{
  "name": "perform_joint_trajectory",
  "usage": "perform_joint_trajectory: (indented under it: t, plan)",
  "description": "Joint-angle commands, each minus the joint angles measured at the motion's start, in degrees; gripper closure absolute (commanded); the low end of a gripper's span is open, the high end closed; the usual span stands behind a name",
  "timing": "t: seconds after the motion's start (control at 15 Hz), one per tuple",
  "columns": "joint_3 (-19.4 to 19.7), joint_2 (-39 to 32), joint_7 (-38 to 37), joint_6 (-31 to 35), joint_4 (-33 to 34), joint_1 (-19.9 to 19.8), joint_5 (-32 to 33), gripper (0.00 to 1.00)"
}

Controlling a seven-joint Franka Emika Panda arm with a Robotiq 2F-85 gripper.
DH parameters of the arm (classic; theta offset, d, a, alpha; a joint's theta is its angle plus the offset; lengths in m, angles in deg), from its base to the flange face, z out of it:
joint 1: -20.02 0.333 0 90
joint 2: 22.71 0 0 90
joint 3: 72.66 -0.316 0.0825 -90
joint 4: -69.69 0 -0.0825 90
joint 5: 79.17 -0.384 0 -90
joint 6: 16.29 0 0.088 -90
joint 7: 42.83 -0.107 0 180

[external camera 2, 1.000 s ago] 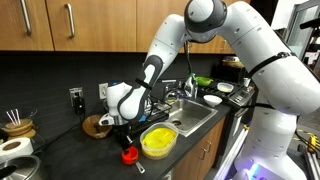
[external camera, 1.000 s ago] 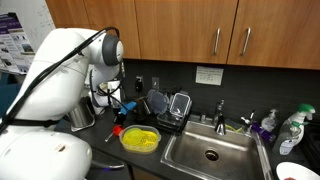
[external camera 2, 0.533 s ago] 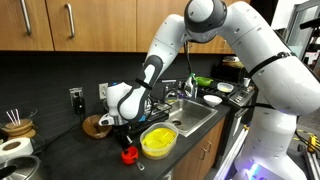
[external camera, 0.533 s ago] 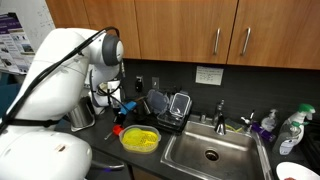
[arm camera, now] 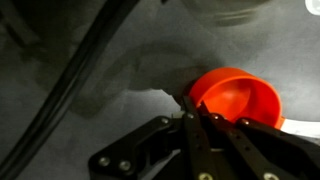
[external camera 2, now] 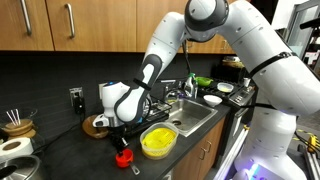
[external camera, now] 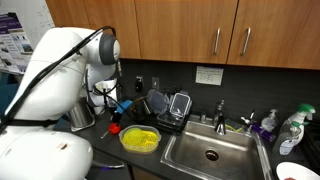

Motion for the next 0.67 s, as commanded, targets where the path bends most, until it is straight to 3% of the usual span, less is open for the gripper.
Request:
perform_joint_trajectory:
  t: [0.0,0.6]
  plan:
    - [-0.2,2.8,-1.2,1.5,-2.4,0.8,-0.4,0.99]
    - [-0.6,5.1,-5.0,4.1,-5.9,1.6,-0.4,0.99]
